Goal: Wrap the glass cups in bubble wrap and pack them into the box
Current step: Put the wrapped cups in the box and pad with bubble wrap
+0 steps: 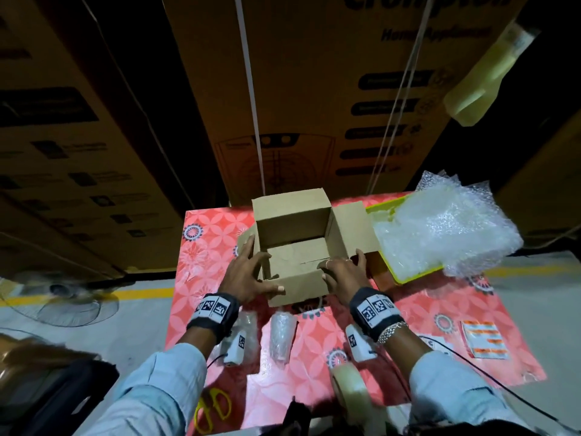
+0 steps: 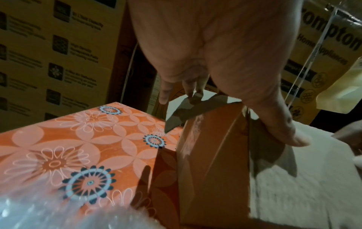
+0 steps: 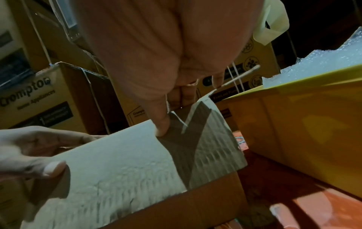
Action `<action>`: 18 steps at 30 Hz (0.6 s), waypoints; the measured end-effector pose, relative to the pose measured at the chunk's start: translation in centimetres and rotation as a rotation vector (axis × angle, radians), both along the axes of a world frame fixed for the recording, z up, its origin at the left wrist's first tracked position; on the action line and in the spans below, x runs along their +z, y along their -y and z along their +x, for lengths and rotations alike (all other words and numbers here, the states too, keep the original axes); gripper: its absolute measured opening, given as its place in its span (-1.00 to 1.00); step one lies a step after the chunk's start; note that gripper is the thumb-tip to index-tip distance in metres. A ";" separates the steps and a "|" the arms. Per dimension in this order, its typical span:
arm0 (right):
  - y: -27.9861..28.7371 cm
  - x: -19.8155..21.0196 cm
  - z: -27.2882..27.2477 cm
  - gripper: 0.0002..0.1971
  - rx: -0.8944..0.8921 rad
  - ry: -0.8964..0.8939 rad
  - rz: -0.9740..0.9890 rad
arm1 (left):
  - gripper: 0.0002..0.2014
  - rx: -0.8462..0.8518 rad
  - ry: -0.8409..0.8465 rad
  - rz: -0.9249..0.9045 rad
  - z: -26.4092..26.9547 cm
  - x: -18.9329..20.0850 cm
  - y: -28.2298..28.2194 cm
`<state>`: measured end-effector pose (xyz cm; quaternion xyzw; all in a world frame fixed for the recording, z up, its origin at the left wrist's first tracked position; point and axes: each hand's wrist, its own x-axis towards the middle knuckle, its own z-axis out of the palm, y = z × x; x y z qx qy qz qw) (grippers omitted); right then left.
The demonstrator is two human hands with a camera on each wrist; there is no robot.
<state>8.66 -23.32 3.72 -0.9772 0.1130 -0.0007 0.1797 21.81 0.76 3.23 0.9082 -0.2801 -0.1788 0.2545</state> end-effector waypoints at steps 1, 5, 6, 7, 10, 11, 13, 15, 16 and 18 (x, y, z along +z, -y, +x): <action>-0.1 0.0 -0.2 -0.81 -0.003 -0.017 0.021 | -0.07 -0.010 -0.003 0.006 0.0 0.3 -0.1; 0.9 0.6 -0.2 -0.78 0.064 -0.109 0.035 | -0.06 0.004 -0.017 0.022 -0.7 1.1 0.2; 1.2 0.8 -0.1 -0.78 0.089 -0.137 0.018 | -0.06 0.006 -0.015 0.024 -1.0 1.1 0.3; 1.3 0.9 0.0 -0.78 0.113 -0.164 0.006 | -0.06 0.004 -0.010 0.029 -1.3 1.0 0.3; 1.7 0.9 -0.5 -0.78 0.153 -0.169 -0.004 | -0.04 -0.003 -0.004 0.031 -1.7 0.7 0.0; 1.7 0.8 -0.7 -0.77 0.156 -0.164 0.000 | -0.03 -0.008 -0.004 0.024 -1.8 0.6 -0.1; 1.7 0.6 -1.1 -0.76 0.145 -0.127 0.024 | 0.00 -0.011 -0.010 0.016 -1.7 0.5 -0.1; 1.6 0.3 -1.2 -0.75 0.135 -0.081 0.027 | 0.07 -0.008 -0.017 0.008 -1.6 0.5 0.0; 1.4 0.3 -1.3 -0.73 0.136 -0.044 0.005 | 0.13 -0.003 -0.023 -0.004 -1.6 0.5 0.0; 0.3 0.8 -2.0 -0.69 0.128 0.083 -0.011 | 0.26 0.016 -0.036 -0.050 -1.6 0.7 -0.4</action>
